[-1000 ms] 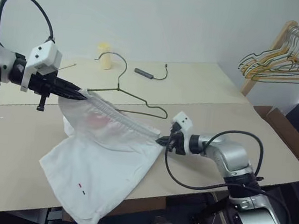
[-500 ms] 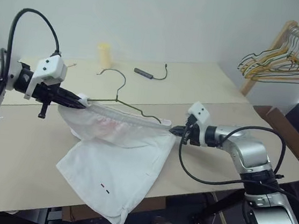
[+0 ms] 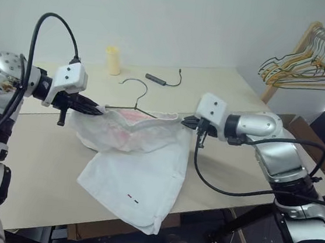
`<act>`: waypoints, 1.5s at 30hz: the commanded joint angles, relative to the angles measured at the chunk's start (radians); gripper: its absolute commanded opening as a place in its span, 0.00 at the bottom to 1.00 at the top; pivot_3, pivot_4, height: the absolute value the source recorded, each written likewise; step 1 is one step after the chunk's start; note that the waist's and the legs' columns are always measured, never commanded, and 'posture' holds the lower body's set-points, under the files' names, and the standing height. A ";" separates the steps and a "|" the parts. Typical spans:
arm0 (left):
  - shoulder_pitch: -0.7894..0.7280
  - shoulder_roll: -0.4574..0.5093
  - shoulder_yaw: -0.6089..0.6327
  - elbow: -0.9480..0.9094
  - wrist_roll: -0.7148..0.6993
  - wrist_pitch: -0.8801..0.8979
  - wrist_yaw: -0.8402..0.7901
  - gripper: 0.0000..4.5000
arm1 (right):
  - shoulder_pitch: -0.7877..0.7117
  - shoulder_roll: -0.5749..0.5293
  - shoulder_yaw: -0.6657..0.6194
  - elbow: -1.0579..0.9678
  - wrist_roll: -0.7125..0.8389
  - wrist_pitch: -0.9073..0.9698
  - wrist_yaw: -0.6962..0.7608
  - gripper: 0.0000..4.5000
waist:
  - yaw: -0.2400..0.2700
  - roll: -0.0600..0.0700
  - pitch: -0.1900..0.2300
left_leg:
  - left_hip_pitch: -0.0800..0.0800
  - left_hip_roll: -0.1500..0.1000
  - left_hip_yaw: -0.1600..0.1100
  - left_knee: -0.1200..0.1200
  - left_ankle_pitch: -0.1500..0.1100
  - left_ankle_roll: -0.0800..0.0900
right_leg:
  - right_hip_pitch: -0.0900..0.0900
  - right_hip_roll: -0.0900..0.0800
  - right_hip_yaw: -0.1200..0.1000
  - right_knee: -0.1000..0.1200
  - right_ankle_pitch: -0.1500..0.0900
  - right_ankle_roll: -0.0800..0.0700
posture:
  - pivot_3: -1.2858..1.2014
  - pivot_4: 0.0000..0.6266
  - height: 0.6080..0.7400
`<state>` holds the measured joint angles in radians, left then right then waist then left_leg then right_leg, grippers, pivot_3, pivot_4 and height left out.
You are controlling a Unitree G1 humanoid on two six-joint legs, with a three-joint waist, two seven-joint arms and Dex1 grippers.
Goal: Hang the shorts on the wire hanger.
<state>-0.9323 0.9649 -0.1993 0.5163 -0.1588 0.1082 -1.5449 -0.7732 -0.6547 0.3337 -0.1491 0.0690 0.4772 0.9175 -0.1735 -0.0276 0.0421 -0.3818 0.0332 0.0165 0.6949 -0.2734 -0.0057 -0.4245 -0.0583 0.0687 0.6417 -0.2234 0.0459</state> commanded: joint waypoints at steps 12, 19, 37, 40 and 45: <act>0.002 -0.009 0.092 -0.056 -0.032 0.016 -0.002 0.00 | -0.114 0.067 0.019 0.041 -0.070 -0.060 0.050 0.01 | -0.006 0.000 0.000 | 0.000 0.000 0.000 0.000 0.000 0.000 | 0.000 0.000 0.000 0.000 0.000 0.000 | 0.47 0.00 1.00; 0.012 -0.011 0.124 -0.071 -0.058 0.030 -0.020 0.00 | -0.107 0.083 0.027 0.056 -0.075 -0.079 0.080 0.36 | -0.005 0.000 0.000 | 0.000 0.000 0.000 0.000 0.000 0.000 | 0.000 0.000 0.000 0.001 0.000 0.000 | 0.48 0.00 1.00; 0.036 -0.007 0.125 -0.109 -0.108 0.032 -0.069 0.00 | -0.112 0.129 -0.019 0.175 0.024 -0.039 0.157 0.49 | -0.007 0.000 0.000 | 0.000 0.000 -0.001 0.000 0.000 0.000 | 0.000 0.000 0.000 0.001 0.000 0.000 | 0.47 0.00 1.00; 0.034 -0.011 0.127 -0.106 -0.110 0.031 -0.069 0.00 | -0.113 0.126 -0.025 0.164 0.053 -0.010 0.184 0.36 | -0.007 0.000 0.000 | 0.000 0.000 -0.001 0.000 0.000 0.000 | 0.000 0.000 0.000 0.001 0.000 0.000 | 0.47 0.00 1.00; 0.036 -0.019 0.138 -0.099 -0.112 0.011 -0.069 0.00 | -0.107 0.125 -0.024 0.169 0.048 -0.002 0.186 0.01 | -0.007 0.000 0.000 | 0.001 0.000 -0.001 0.000 0.000 0.000 | 0.000 0.000 0.000 0.001 0.000 0.000 | 0.47 0.00 1.00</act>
<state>-0.8835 0.9494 -0.0978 0.4297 -0.2399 0.1406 -1.6108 -0.8587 -0.5242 0.3426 0.0474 0.1023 0.4690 1.1100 -0.1804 -0.0276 0.0421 -0.3810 0.0331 0.0159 0.6952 -0.2735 -0.0056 -0.4242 -0.0586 0.0686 0.6430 -0.2231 0.0456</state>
